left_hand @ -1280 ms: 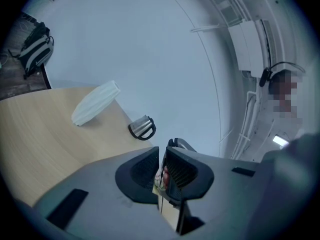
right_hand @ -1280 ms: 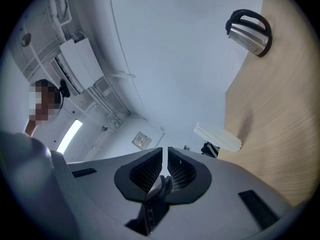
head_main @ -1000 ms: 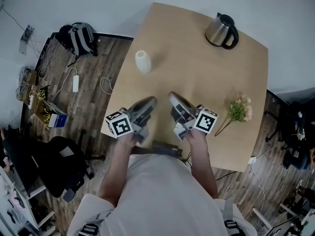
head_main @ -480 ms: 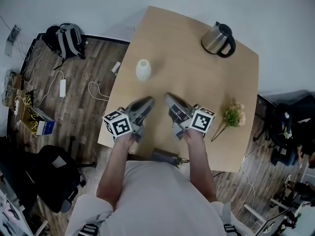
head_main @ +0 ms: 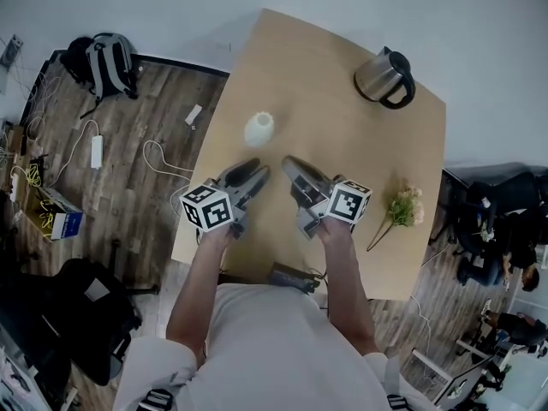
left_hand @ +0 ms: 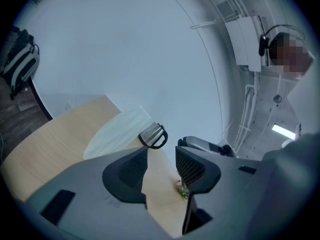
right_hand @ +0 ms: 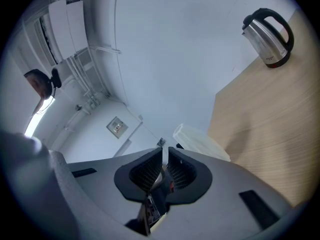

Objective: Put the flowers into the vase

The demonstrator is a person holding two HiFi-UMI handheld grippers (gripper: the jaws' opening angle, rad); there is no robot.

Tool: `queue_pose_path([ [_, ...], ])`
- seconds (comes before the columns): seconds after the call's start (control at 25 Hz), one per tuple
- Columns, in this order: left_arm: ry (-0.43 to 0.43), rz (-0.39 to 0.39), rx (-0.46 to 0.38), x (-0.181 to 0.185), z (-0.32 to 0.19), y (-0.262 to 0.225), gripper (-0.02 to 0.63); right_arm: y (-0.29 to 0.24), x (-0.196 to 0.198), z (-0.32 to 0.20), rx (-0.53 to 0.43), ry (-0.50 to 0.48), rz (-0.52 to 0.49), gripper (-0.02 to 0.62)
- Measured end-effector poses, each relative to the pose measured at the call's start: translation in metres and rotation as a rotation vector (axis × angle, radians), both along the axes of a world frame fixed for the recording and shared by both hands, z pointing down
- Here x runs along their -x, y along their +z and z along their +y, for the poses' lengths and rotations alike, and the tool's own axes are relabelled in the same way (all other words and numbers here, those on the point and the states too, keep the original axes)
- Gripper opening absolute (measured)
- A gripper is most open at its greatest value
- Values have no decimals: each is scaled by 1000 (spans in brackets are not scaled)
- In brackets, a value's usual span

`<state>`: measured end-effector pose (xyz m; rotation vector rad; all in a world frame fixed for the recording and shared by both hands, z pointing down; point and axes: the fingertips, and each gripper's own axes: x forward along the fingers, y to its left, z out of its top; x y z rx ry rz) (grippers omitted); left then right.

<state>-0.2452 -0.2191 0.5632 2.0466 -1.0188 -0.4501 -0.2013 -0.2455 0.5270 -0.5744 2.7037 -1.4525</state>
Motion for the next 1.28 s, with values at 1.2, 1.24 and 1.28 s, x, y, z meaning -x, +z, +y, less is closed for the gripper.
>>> queue_pose_path([
  [1.2, 119, -737, -291, 24, -90, 57, 396, 17, 0, -14, 17, 73, 77, 25],
  [1.24, 139, -765, -300, 22, -92, 58, 396, 17, -2, -13, 19, 78, 79, 25],
  [1.28, 159, -792, -310, 20, -93, 59, 396, 16, -3, -12, 22, 84, 80, 25],
])
